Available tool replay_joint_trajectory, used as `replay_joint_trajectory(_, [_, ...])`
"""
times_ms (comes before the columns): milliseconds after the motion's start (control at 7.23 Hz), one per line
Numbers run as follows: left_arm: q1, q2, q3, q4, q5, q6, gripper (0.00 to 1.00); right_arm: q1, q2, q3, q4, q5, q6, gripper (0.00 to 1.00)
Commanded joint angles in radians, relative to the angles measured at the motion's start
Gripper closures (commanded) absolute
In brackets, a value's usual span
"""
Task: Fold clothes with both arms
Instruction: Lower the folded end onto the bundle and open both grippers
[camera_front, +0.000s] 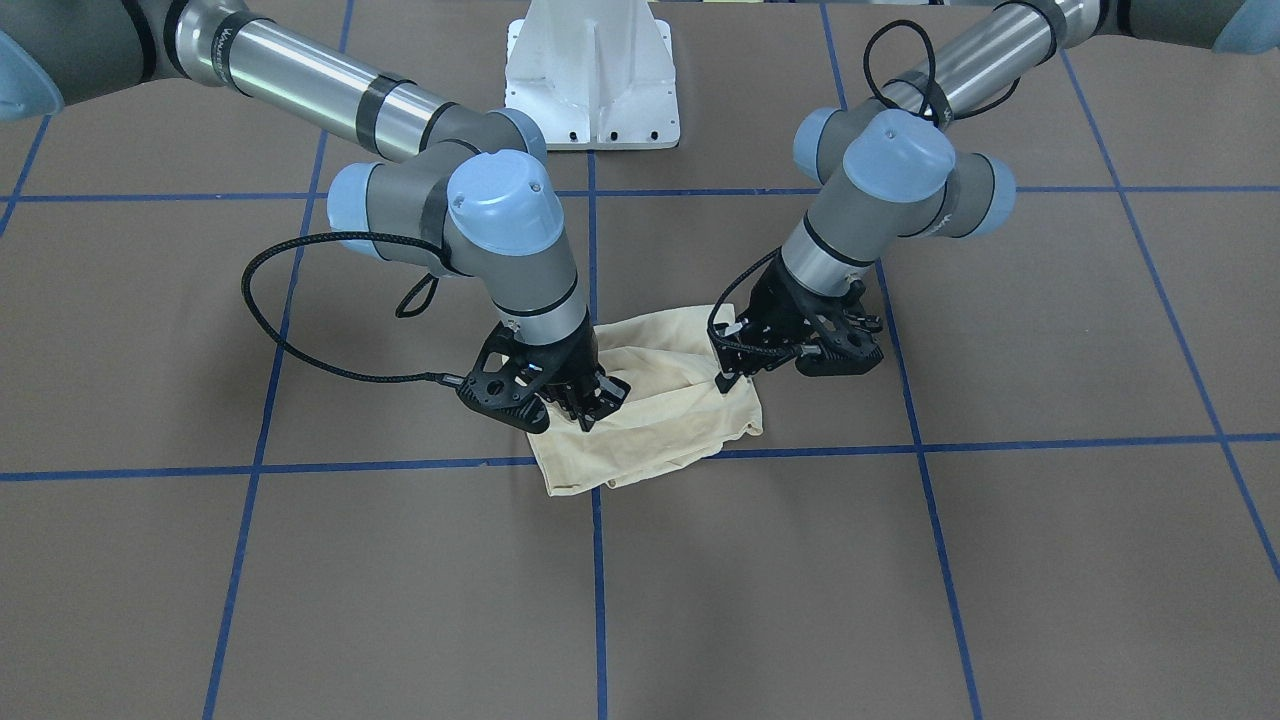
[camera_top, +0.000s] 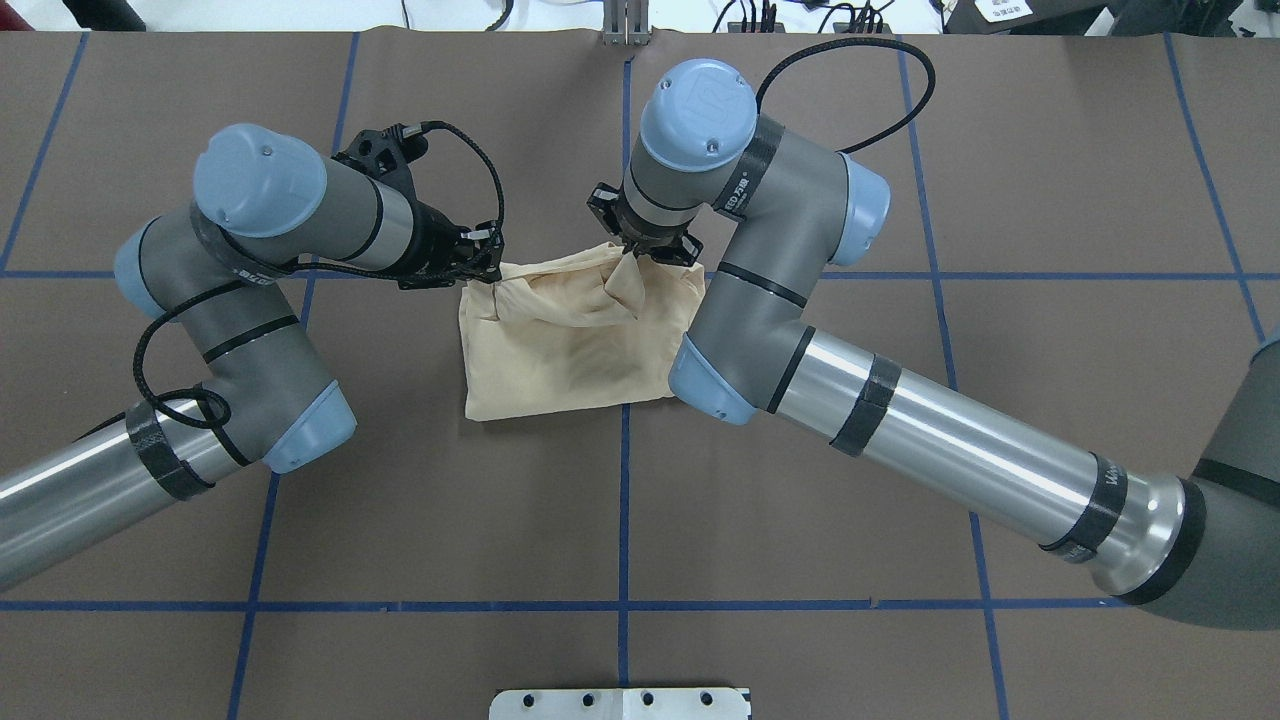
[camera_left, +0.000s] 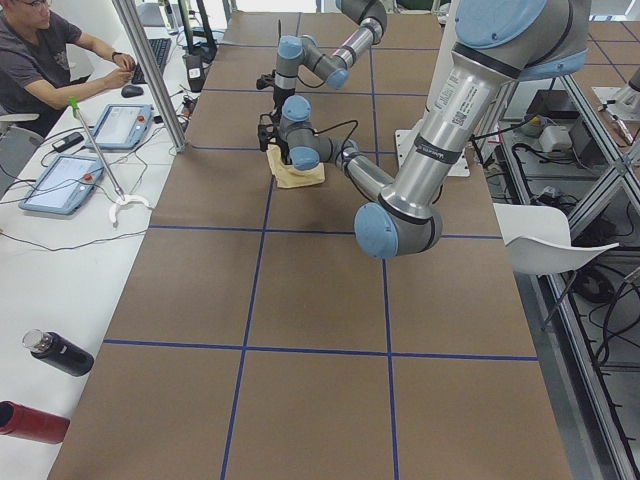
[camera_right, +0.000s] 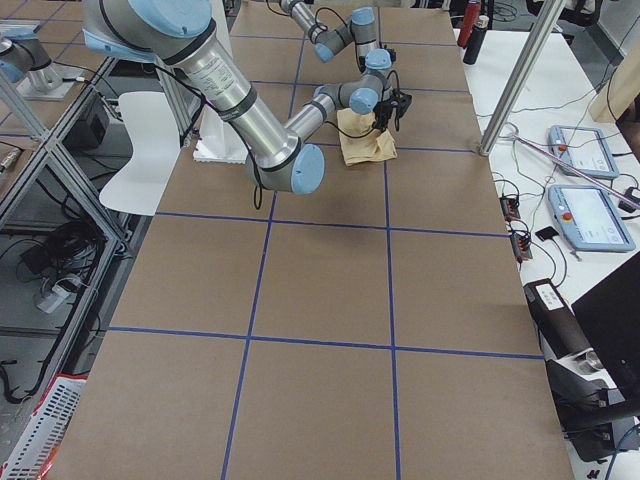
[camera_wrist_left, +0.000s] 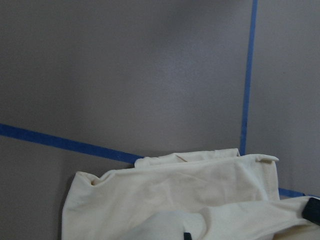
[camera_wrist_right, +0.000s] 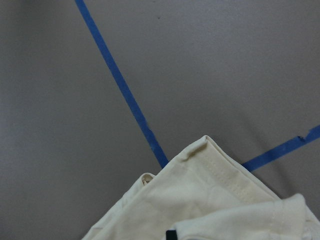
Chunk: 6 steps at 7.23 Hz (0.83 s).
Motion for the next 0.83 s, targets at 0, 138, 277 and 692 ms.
replay_joint_trajectory(0, [-0.005,0.008,0.047,-0.039,0.000,0.013,1.00,-0.001,0.042,-0.085,0.058,-0.002,-0.001,1.00])
replay_joint_trajectory(138, [-0.005,0.014,0.044,-0.041,-0.004,0.013,1.00,-0.001,0.044,-0.097,0.066,-0.004,-0.001,1.00])
replay_joint_trajectory(277, [-0.006,0.016,0.040,-0.039,-0.024,0.013,1.00,-0.001,0.045,-0.104,0.066,-0.016,-0.001,1.00])
replay_joint_trajectory(692, [-0.007,0.037,0.000,-0.038,-0.049,0.011,1.00,-0.001,0.045,-0.130,0.101,-0.018,-0.001,1.00])
